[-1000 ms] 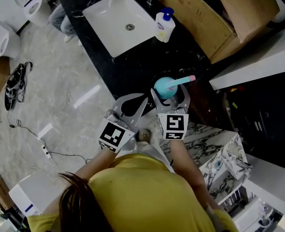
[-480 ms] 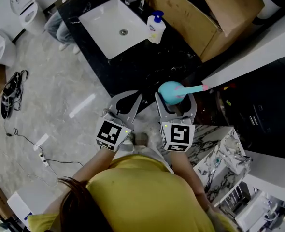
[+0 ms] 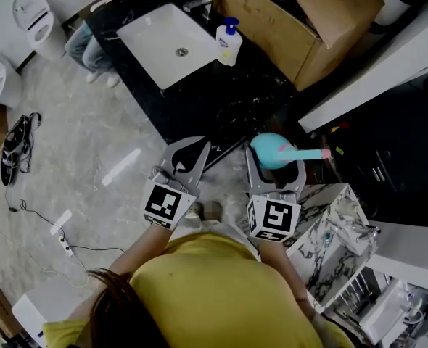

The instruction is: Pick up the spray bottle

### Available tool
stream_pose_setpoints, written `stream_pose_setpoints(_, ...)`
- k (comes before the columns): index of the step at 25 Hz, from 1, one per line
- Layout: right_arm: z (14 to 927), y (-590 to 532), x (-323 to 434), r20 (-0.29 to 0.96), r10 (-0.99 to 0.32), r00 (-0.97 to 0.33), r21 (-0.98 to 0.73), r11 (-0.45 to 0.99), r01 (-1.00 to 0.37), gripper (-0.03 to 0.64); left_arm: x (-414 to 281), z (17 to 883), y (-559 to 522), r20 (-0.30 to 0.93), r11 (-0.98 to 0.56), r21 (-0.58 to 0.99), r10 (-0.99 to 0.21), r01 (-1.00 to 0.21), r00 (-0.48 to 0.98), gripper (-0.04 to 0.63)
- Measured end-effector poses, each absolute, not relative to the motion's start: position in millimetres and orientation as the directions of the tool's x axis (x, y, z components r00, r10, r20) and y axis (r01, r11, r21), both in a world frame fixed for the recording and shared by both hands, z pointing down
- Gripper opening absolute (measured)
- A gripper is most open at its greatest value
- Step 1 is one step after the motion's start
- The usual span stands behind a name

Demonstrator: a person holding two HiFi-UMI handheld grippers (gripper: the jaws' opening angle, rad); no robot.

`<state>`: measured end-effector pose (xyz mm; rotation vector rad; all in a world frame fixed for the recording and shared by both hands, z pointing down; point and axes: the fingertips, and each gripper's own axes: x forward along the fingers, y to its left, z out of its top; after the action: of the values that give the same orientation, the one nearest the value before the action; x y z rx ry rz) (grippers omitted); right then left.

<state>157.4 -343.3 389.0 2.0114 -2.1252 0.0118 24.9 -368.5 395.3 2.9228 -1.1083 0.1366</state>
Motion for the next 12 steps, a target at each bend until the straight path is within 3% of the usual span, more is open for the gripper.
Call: stream_pose_setpoints(12, 397, -320, 158, 0.180, -0.983, -0.028, 0.125, 0.051, -0.991, 0.387, 23, 387, -346, 0.074, -0.756, -0.024, -0.654, -0.654, 0.753, 0.006)
